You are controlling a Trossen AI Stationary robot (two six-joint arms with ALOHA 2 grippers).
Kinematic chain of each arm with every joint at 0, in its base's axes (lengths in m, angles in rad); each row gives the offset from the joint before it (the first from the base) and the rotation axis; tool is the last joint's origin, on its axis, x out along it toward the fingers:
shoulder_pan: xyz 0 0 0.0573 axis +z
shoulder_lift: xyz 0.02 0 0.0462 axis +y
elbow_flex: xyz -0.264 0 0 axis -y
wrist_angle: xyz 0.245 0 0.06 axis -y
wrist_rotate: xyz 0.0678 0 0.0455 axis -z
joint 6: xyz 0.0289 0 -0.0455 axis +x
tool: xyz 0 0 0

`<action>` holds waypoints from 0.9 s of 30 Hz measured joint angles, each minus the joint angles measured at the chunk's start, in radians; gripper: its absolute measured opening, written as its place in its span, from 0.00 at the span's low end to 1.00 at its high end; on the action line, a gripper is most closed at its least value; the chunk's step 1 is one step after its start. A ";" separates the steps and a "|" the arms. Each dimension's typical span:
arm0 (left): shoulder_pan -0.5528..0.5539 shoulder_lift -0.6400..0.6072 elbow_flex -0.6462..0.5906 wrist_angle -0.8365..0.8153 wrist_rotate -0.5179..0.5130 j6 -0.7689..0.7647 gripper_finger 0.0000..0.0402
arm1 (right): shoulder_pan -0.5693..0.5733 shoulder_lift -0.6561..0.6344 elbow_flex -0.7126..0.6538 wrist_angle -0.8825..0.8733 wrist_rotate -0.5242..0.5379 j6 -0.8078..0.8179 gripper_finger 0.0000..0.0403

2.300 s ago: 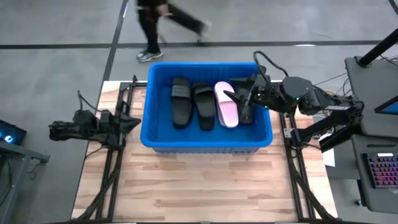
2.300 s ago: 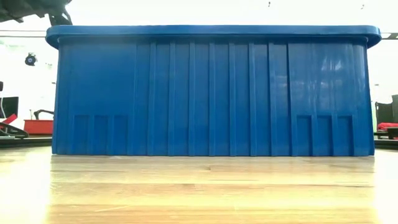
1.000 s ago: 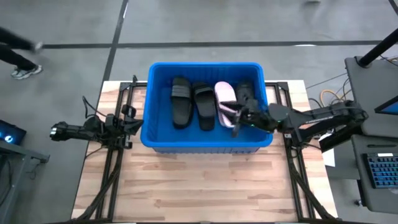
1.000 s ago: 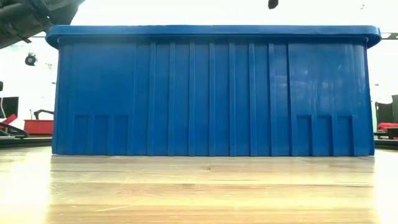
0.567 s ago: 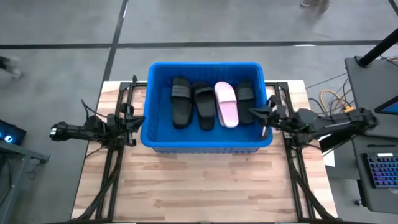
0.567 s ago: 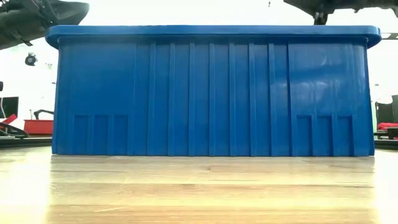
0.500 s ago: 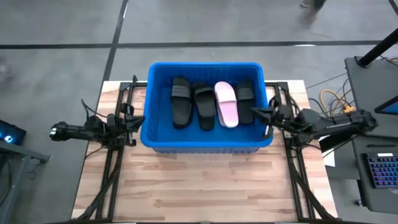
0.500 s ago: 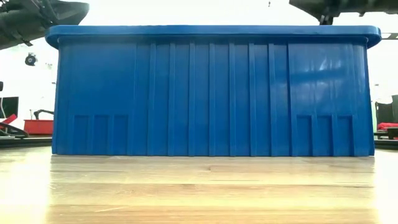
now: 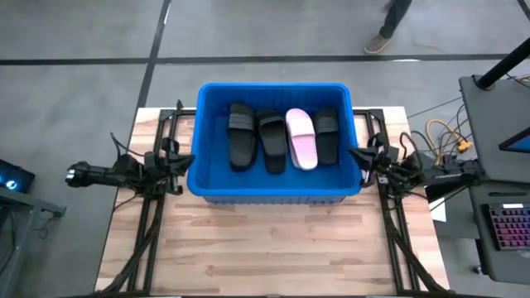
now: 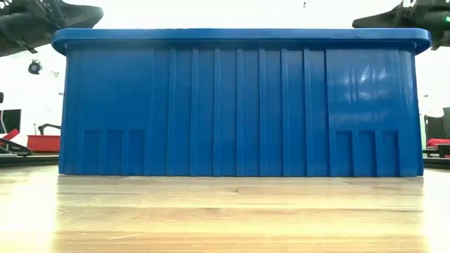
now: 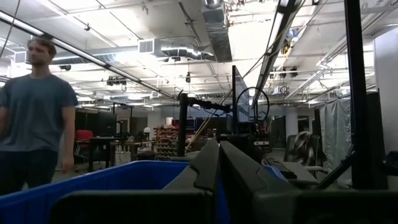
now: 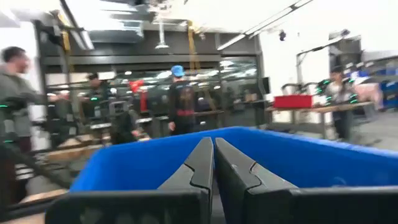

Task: Pick and place slides into bin
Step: Return to Home Position

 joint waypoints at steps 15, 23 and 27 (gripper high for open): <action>0.000 0.042 0.000 -0.025 0.016 -0.004 0.00 | -0.021 -0.077 -0.084 -0.039 -0.288 0.149 0.02; 0.000 0.042 0.000 -0.075 0.075 -0.107 0.00 | -0.021 -0.077 -0.085 -0.047 -0.306 0.136 0.02; 0.000 0.042 0.000 -0.128 0.144 -0.137 0.00 | -0.021 -0.079 -0.084 -0.063 -0.306 0.142 0.02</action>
